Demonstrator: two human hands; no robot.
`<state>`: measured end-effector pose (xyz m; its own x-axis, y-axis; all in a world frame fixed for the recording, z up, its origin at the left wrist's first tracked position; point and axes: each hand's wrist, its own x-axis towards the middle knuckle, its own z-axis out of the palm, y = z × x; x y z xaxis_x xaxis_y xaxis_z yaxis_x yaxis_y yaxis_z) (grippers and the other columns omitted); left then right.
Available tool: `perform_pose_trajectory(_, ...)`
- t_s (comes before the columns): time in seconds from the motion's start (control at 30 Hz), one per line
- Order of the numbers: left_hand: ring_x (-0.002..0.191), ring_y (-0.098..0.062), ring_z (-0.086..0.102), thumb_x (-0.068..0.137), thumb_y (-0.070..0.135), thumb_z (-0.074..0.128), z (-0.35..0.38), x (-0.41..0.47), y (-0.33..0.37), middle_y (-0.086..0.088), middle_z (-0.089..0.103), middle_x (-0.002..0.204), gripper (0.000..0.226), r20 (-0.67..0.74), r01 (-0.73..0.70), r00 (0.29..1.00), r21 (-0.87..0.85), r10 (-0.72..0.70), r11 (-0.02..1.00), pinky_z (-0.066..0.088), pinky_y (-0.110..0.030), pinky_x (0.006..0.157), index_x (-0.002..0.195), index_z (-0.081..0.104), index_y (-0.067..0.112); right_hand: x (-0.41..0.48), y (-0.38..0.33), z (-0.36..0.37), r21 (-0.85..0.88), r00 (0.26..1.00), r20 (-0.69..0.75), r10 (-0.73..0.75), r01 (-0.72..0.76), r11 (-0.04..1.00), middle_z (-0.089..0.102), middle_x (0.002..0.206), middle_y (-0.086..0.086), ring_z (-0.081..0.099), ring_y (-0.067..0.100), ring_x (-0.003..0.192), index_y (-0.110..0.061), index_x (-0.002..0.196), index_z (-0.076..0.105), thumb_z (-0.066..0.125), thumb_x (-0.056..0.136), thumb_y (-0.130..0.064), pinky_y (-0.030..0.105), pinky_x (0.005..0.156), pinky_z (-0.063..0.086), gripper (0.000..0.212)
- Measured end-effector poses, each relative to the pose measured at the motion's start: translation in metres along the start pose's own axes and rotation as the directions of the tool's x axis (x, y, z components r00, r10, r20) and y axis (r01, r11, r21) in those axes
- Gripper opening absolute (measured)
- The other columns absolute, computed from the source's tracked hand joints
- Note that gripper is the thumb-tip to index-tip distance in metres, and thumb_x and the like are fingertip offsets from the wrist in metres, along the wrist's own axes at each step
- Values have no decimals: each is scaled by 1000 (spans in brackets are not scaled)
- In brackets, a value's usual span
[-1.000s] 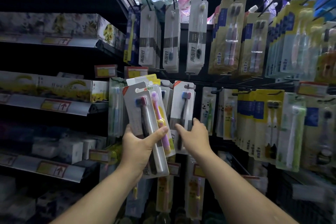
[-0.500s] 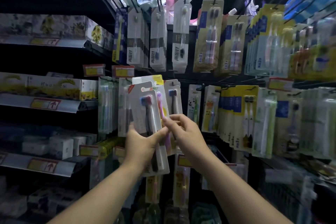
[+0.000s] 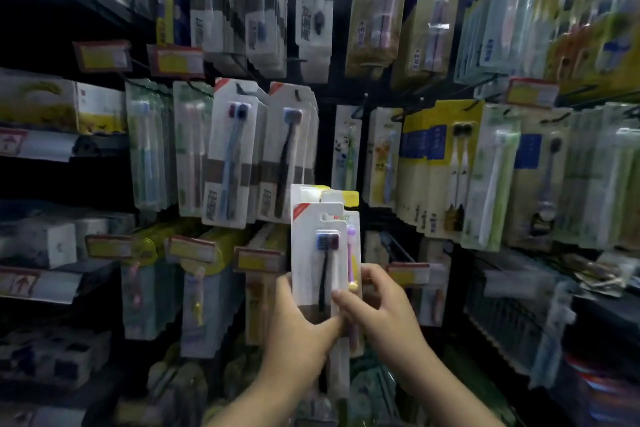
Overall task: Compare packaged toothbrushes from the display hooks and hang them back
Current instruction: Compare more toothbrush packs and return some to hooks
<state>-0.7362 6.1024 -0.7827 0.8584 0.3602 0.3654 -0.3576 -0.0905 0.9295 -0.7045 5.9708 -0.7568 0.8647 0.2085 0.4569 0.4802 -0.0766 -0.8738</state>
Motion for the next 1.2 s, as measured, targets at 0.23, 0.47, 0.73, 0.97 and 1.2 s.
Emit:
perform_pose_trajectory(0.23,87,13,69,80,10,86,12,-9,-26,16,70,107,65,40,32,999,12,-33,999,50,-4,67,125,46,36,-15,38,5,52,994,-91,-55,60,997,71,95,8,68,30,90,-39,101,68,66,85,-26,47,79,57,21)
perform_pose_trajectory(0.47,91,6,72,79,9,87,0,-28,-22,8,72,112,70,58,43,997,-7,-42,999,55,-10,67,133,47,28,-31,30,0,109,999,29,-14,11,994,73,88,-9,67,2,77,-22,114,70,69,96,-9,16,64,50,23)
perform_pose_trajectory(0.73,98,-2,73,71,14,95,-16,-57,-40,6,73,115,78,69,152,986,6,-152,988,62,-30,85,130,46,27,-53,32,-1,-45,990,136,39,-33,998,76,98,0,73,20,93,-27,110,72,75,85,-24,45,86,61,26)
perform_pose_trajectory(0.97,110,-25,74,59,16,95,-44,-67,-59,-9,75,120,83,145,245,961,-48,-236,968,62,-46,90,133,58,16,-65,47,-2,-20,975,183,128,-126,992,78,95,8,71,15,87,-15,103,77,80,89,-18,37,81,59,14)
perform_pose_trajectory(1.2,96,-27,78,72,-1,85,-61,-64,-65,-9,81,102,49,171,332,931,-31,-323,943,63,-34,74,118,71,10,-56,58,9,50,928,186,324,-338,940,62,80,9,57,23,73,-7,93,63,76,76,-18,35,67,46,24)
